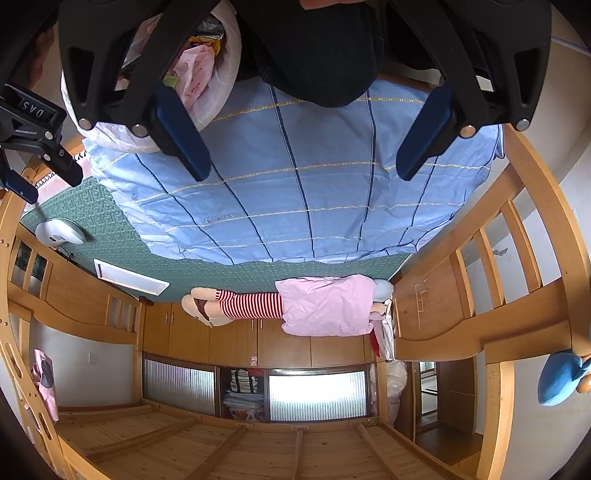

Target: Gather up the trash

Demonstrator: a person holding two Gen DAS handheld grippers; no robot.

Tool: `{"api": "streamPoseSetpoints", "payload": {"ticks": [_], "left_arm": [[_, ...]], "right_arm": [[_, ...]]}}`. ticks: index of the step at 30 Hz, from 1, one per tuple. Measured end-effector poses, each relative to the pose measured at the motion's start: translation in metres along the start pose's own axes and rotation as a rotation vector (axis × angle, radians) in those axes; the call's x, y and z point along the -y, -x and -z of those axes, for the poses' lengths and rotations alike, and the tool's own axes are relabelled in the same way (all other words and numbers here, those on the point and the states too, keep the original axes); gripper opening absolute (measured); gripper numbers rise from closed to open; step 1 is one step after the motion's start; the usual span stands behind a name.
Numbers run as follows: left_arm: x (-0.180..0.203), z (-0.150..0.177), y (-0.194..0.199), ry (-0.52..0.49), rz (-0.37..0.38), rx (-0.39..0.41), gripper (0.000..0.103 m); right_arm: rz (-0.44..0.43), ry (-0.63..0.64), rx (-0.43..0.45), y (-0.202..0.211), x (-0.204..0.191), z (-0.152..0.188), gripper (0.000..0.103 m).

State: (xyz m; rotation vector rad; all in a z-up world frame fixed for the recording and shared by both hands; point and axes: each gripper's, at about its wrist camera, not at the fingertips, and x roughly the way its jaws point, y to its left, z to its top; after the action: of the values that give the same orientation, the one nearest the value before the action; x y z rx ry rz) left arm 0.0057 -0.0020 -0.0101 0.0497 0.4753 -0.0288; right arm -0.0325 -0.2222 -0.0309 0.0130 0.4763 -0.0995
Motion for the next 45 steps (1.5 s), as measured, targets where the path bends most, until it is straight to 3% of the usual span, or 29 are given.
{"api": "streamPoseSetpoints", "payload": {"ticks": [45], "left_arm": [[-0.001, 0.007, -0.007, 0.005, 0.02, -0.035, 0.1]], "right_arm": [[-0.009, 0.001, -0.031, -0.012, -0.001, 0.005, 0.1]]}}
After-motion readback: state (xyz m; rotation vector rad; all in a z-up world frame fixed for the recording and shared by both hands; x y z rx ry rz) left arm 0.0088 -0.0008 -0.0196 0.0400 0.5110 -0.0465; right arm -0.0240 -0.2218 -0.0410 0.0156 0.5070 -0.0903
